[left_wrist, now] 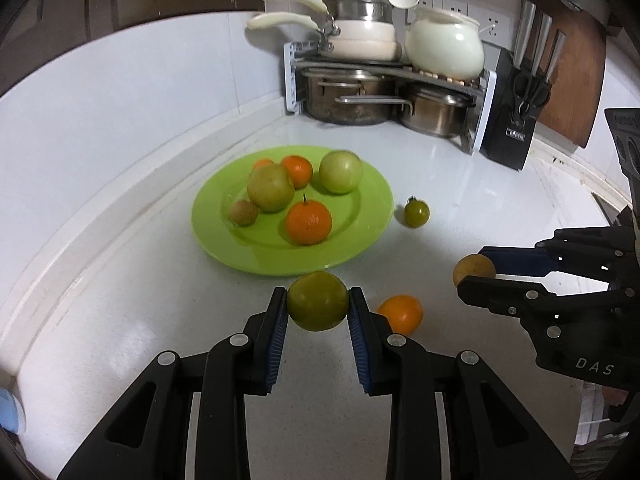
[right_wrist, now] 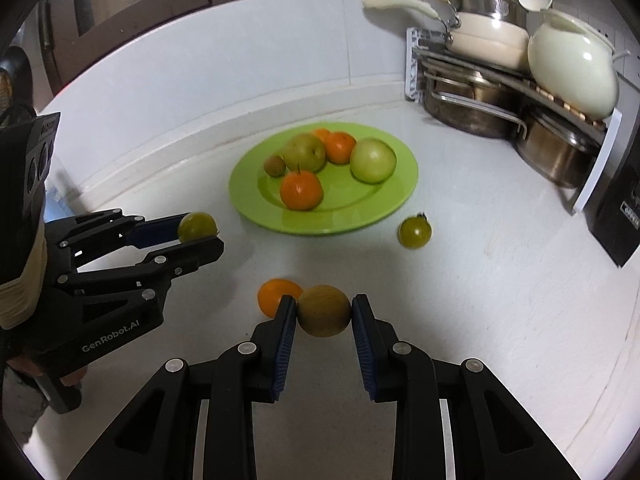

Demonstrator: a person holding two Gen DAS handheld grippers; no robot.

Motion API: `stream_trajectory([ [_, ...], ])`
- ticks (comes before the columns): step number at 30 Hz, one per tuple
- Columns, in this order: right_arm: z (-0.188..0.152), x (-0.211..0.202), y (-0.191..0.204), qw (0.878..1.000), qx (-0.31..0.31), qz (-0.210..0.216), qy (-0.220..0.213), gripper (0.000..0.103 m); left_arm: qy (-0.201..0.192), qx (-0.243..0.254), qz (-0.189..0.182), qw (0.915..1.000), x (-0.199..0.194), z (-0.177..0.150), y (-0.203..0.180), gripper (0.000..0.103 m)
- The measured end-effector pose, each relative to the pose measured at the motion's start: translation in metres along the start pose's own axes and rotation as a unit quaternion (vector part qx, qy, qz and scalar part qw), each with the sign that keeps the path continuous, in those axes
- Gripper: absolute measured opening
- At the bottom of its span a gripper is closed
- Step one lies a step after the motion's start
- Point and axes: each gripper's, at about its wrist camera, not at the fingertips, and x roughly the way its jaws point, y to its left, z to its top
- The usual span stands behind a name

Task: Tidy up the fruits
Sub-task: 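Carry the lime with the left tool while the right tool carries the kiwi over the plate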

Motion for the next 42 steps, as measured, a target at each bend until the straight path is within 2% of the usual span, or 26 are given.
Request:
stream_trajectory([
  [11,0.035,-0.015,0.003,0.998,-0.036,0.014,-0.043,0.03,-0.031,-0.013,0.027,0.9991,-0.014,0.03,0.004,0.03],
  [22,0.075,0.002,-0.007,0.995,-0.059,0.049,-0.059,0.03,-0.029,-0.035,0.068,0.9966,-0.004,0.045,0.008,0.03],
  [34,0.106,0.044,-0.022,0.992,-0.088,0.079,-0.042,0.03,-0.012,-0.064,0.096,0.9932,0.026,0.059,0.022,0.03],
  [42,0.116,0.072,-0.031,0.991,-0.089,0.099,-0.026,0.03,0.01,-0.072,0.097,0.9926,0.054,0.062,0.028,0.03],
])
